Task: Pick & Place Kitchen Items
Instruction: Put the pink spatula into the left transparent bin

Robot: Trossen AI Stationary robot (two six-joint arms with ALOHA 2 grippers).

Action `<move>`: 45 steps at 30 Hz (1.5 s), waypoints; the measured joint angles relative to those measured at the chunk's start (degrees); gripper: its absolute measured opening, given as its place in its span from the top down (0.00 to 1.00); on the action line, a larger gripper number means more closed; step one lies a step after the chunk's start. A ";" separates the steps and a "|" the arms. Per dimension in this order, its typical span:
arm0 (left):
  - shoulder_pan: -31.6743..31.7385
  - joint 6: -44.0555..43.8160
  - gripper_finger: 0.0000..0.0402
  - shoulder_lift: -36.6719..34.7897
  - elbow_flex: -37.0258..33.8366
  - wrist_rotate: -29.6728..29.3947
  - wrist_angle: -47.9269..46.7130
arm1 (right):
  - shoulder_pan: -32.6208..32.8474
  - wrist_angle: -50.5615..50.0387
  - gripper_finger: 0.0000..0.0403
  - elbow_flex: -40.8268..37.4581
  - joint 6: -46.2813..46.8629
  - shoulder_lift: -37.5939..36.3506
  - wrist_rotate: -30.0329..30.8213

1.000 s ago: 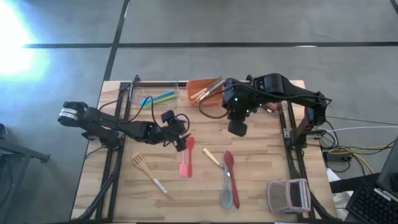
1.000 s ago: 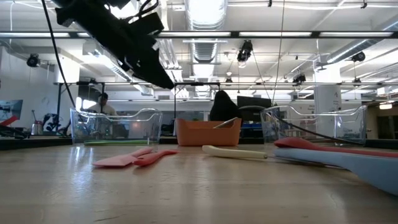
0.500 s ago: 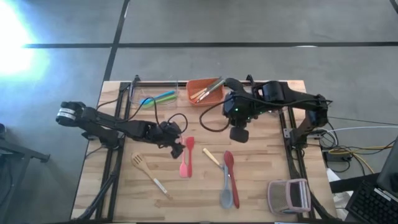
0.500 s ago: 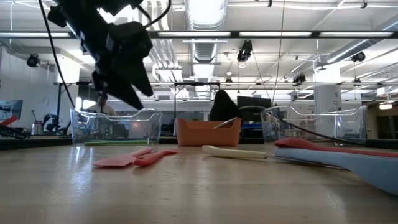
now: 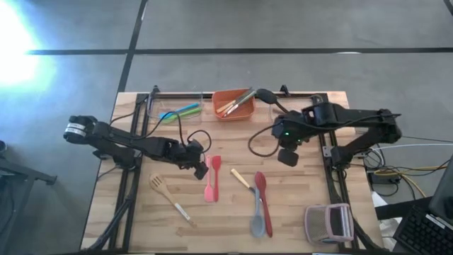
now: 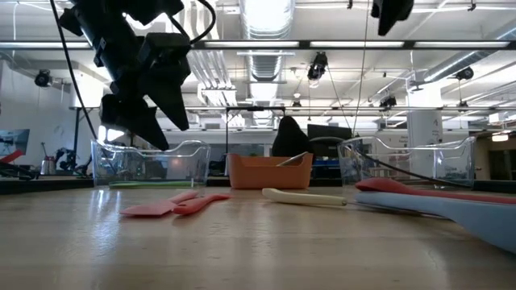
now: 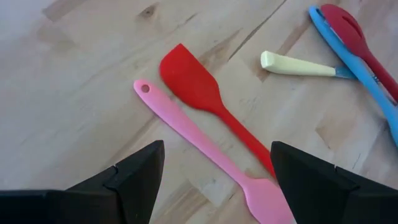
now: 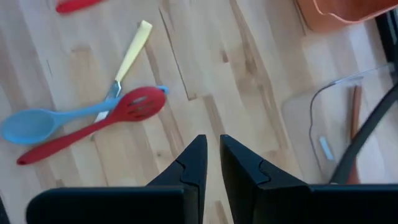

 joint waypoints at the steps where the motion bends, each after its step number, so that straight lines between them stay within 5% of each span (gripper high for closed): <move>1: 0.00 -0.90 0.26 0.00 0.00 0.32 0.01 | 0.00 2.24 0.91 -2.68 0.13 -1.80 0.00; 8: -0.04 -5.84 0.26 0.13 0.00 -0.25 0.23 | -0.81 16.85 0.92 -16.84 -3.29 -10.63 0.66; 18: -0.86 -7.05 0.26 5.21 0.08 -0.46 6.79 | -4.76 20.46 0.92 -25.63 -9.24 -13.22 4.40; 29: -2.87 -5.02 0.26 11.36 3.62 -1.37 5.17 | -5.98 20.78 0.92 -29.81 -9.22 -13.35 4.48; 37: -4.70 -1.23 0.29 13.90 10.20 -5.35 -6.39 | -5.97 21.01 0.92 -28.80 -9.33 -13.35 4.42; 45: -4.84 -6.61 0.32 18.25 12.70 -6.54 -9.23 | -5.95 21.16 0.92 -27.48 -9.34 -13.35 4.39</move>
